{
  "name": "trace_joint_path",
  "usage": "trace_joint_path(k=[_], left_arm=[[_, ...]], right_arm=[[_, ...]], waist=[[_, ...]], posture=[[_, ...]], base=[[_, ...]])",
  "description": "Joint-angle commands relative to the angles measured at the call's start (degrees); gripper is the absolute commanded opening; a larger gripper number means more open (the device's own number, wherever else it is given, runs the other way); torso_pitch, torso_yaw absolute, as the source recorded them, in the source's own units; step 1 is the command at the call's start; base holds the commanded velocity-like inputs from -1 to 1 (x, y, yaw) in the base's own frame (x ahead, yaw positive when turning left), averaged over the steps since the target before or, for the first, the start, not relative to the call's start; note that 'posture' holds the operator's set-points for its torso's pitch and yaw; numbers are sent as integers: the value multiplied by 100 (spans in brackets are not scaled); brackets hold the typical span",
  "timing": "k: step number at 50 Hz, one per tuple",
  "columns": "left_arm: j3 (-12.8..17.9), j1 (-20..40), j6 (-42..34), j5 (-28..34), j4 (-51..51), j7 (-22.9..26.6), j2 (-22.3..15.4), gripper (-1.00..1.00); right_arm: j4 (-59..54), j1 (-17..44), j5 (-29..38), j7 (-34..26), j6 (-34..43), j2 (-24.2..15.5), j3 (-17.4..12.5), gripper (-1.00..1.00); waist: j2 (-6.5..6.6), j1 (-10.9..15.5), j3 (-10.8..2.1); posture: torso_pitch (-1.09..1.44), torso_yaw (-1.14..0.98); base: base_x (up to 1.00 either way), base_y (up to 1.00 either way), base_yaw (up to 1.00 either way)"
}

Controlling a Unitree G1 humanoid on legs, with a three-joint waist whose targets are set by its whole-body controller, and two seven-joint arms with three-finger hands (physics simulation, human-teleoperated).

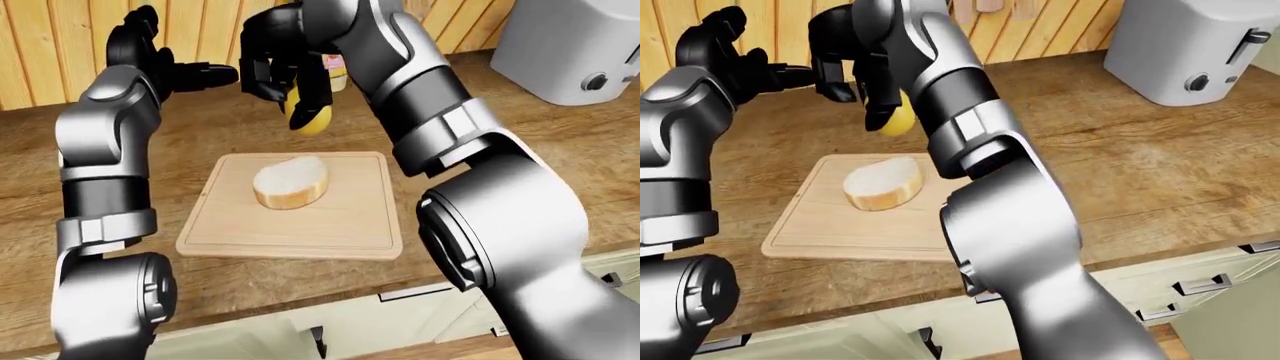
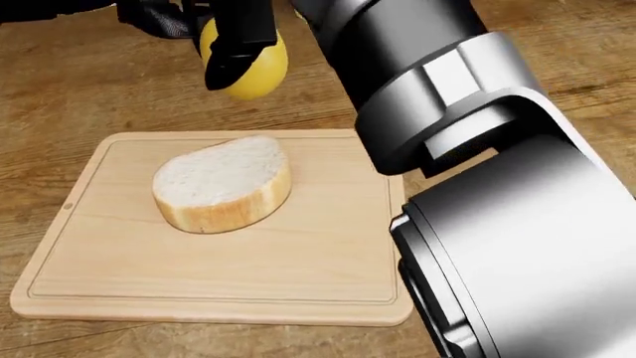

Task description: Pick up the wedge of cheese and place it on the slice of bread to prepare a simple cheese on bread dish.

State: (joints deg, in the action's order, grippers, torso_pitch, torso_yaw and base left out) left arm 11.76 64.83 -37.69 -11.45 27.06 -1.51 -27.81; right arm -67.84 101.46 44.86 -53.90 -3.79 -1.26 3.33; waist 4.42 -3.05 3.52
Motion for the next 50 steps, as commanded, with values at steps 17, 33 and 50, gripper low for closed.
trace_joint_path(k=[17,33,50], left_arm=[[-4,118,356,96,-54,44,-17,100],[2,137,355,113,-31,44,-12,100],[49,141,388,103,24,82,-76,100]], right_arm=[[-63,176,28,447,-219,300,11,-100],[-318,294,5,700,-297,529,-44,-100],[-428,334,42,845,-320,578,-22,-100]], waist=[[52,-16,-210],[78,-23,-214],[84,-16,-215]], posture=[[0,0],[0,0],[0,0]], base=[[0,0,0],[0,0,0],[0,0,0]])
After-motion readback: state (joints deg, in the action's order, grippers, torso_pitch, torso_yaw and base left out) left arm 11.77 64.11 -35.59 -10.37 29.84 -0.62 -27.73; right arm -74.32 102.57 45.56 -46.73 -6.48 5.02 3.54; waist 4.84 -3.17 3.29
